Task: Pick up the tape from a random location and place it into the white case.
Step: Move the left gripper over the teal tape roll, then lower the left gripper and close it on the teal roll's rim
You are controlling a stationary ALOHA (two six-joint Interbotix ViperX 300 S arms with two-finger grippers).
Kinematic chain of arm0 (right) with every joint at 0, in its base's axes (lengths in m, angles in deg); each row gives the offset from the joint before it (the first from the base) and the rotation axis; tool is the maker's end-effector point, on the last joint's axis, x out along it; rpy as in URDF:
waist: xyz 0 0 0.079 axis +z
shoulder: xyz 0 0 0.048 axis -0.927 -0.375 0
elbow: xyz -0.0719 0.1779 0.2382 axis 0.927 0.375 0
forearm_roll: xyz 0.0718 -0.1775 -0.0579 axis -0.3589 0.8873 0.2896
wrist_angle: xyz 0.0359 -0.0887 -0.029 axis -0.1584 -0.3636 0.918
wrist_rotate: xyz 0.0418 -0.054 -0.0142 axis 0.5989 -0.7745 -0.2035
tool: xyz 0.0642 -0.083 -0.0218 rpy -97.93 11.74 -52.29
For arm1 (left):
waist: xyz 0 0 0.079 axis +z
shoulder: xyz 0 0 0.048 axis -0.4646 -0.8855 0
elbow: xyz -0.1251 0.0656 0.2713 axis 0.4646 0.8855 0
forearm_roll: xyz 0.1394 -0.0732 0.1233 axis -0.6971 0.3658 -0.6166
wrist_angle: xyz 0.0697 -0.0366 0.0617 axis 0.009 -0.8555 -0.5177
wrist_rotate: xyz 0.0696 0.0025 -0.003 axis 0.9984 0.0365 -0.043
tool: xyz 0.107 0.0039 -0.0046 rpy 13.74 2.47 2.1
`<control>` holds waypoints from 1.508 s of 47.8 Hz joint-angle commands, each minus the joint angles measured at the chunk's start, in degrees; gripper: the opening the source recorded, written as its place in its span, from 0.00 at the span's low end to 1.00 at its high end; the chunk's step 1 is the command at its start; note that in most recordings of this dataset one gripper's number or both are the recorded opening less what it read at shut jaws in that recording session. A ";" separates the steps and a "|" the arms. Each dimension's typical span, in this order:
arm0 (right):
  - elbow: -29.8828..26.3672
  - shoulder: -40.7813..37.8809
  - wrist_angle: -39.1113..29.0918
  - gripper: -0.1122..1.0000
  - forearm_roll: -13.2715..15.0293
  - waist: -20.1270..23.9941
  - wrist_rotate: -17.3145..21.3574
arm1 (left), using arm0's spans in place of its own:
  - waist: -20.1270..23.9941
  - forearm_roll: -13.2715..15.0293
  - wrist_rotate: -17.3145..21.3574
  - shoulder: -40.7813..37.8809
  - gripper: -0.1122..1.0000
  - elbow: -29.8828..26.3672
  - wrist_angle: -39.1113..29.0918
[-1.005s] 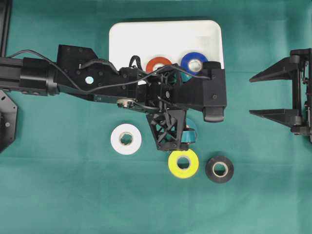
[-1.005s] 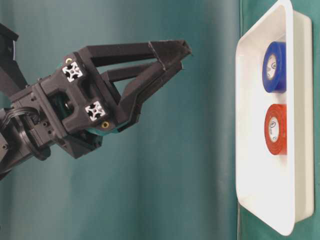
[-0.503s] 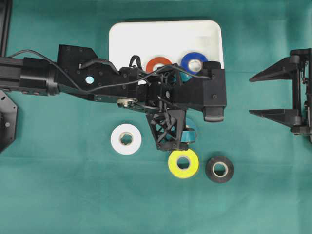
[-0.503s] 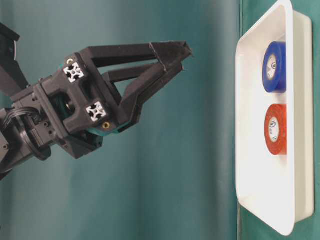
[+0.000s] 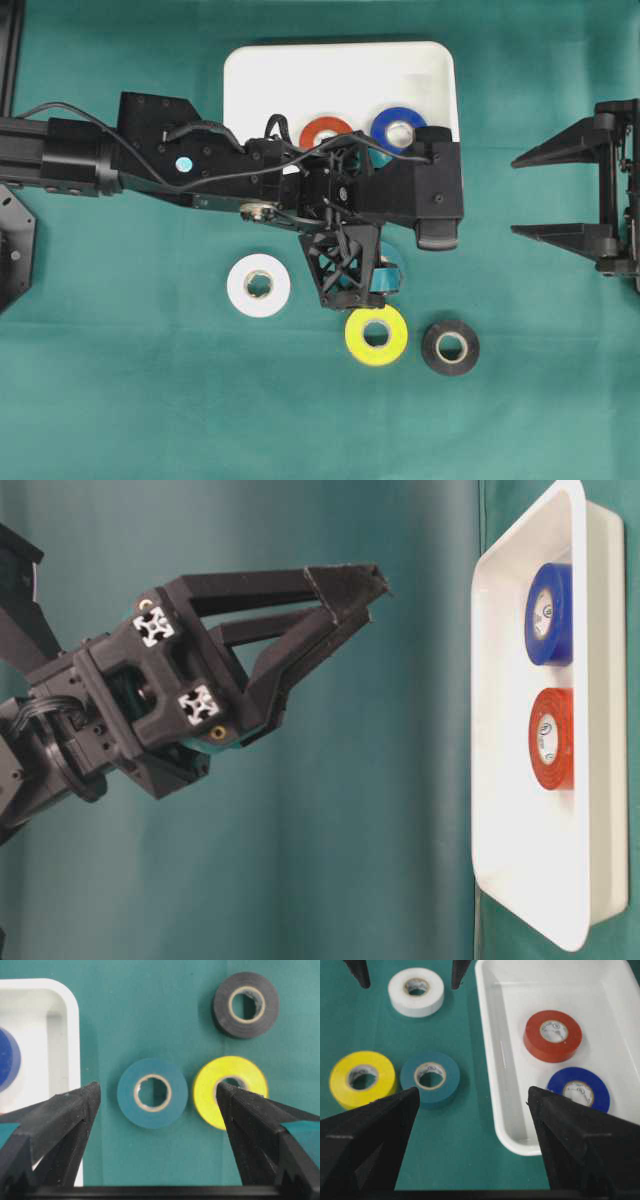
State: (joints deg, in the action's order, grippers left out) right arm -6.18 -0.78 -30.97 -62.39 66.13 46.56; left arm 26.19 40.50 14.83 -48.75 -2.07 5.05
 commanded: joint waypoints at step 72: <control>-0.26 -1.23 0.44 0.85 0.09 0.09 -0.09 | 3.08 -0.18 -1.67 -12.48 0.96 6.86 12.13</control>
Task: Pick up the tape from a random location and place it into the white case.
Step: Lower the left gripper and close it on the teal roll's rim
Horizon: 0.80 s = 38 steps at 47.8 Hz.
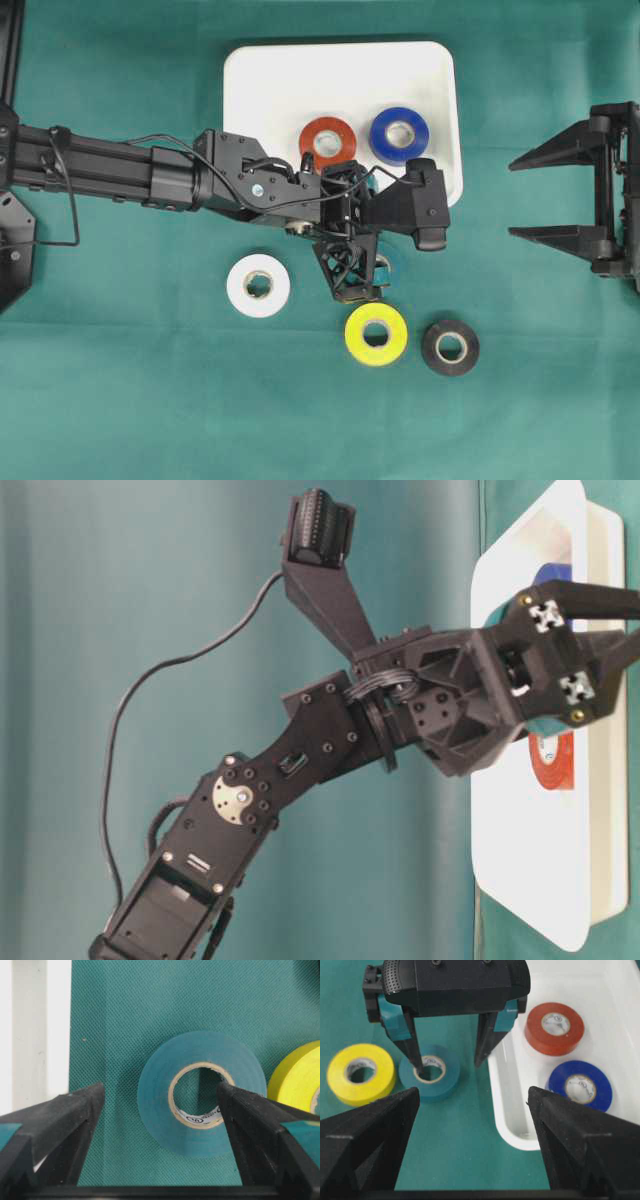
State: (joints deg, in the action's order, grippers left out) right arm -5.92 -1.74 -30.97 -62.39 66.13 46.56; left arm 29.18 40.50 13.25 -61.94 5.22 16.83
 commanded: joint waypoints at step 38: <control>-0.44 -0.26 0.44 0.85 0.18 0.09 -0.09 | -0.18 -0.18 -0.09 -1.58 0.82 -0.26 0.44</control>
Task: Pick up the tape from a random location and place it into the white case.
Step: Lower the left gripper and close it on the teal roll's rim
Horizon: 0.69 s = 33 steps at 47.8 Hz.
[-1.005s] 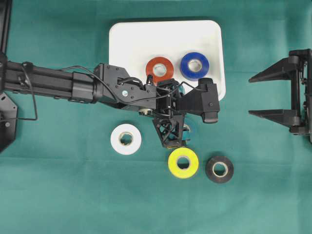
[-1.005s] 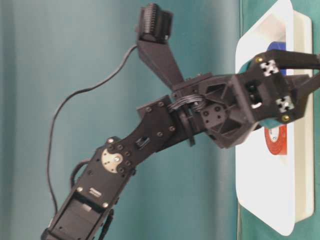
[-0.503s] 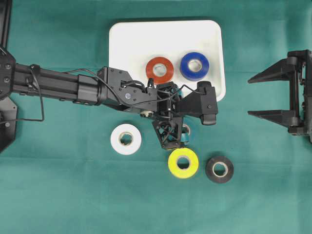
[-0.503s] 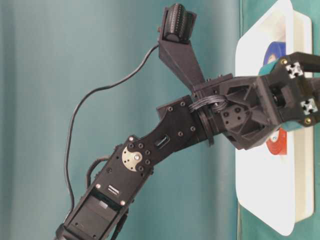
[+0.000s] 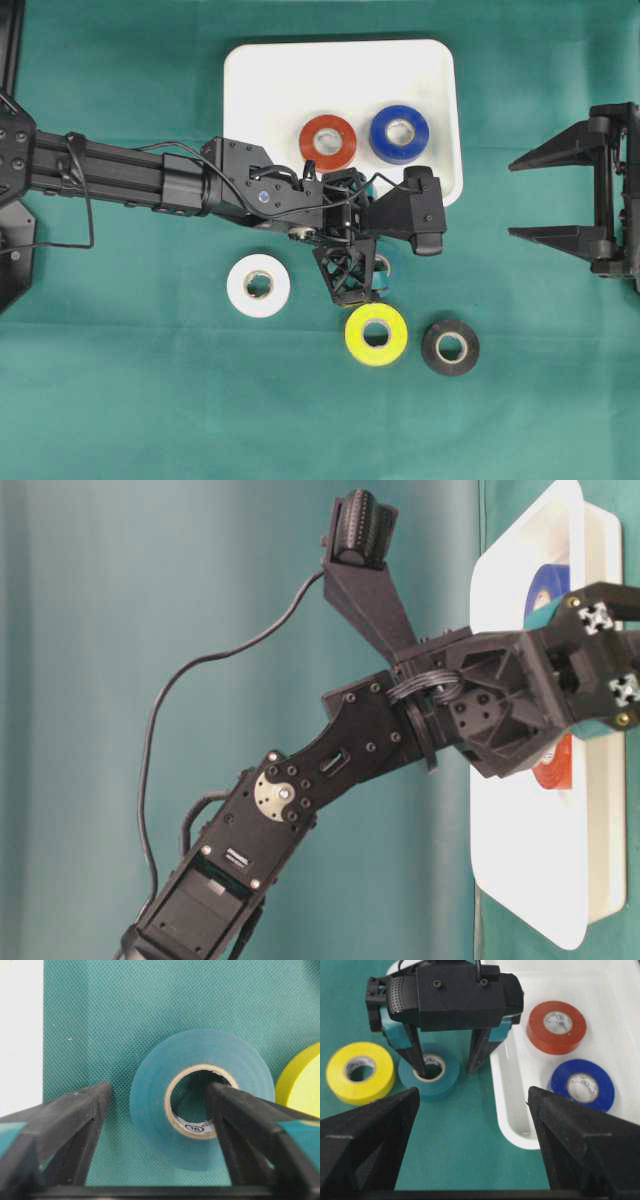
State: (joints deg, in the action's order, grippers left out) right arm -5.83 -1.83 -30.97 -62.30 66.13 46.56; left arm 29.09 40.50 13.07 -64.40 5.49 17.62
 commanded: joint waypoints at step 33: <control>-0.62 -0.18 0.53 0.85 0.09 0.00 0.00 | -0.26 0.09 0.00 1.41 0.29 -0.62 -1.14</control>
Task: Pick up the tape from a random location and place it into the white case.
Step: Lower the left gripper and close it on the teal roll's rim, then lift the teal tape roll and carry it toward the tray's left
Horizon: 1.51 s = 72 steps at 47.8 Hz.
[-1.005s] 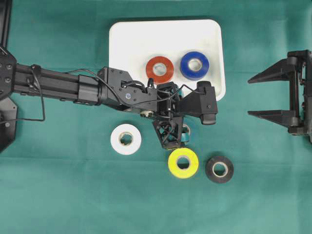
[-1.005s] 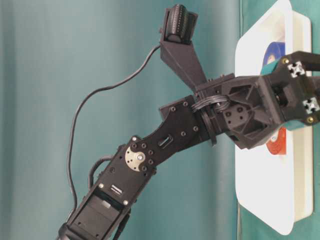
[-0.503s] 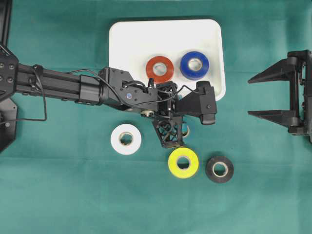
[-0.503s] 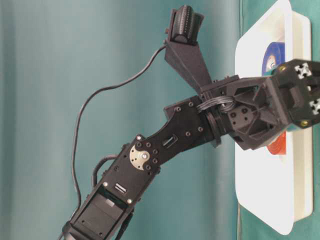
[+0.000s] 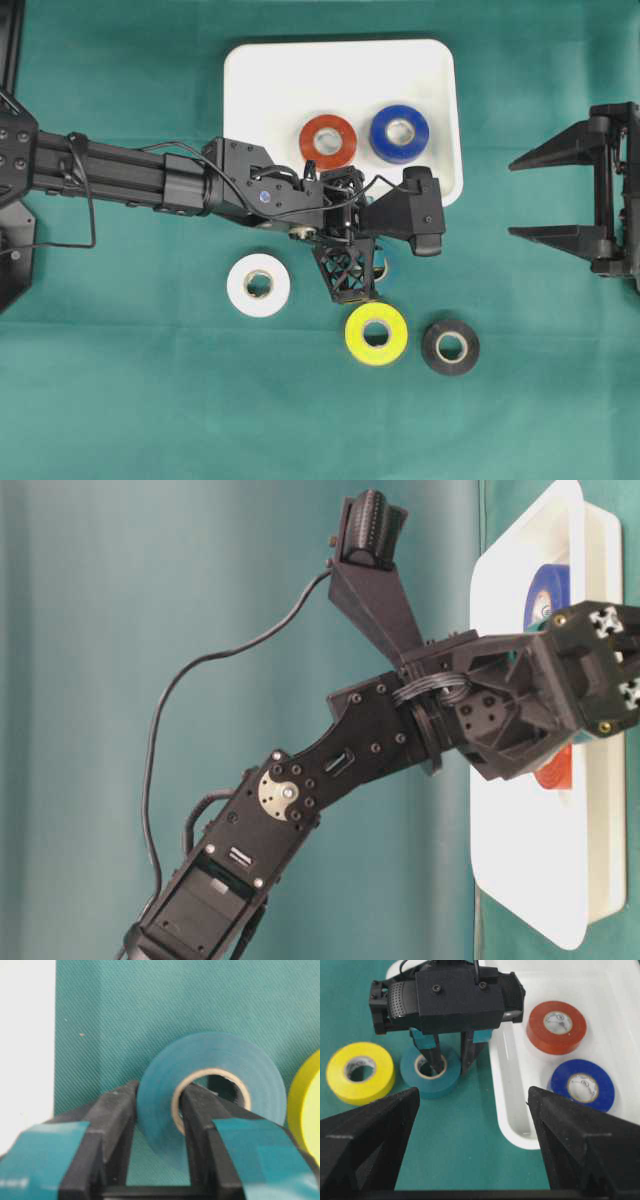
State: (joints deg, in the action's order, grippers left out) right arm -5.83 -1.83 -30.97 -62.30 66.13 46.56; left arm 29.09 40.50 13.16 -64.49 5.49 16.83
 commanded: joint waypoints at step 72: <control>-0.70 0.00 -0.79 0.85 0.09 0.00 -0.09 | -2.99 -0.53 0.18 21.71 0.29 -10.81 -17.49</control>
State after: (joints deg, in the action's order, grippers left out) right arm -5.83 -1.66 -31.94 -62.30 66.13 46.56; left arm 26.19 40.15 13.25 -44.89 -4.27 -0.84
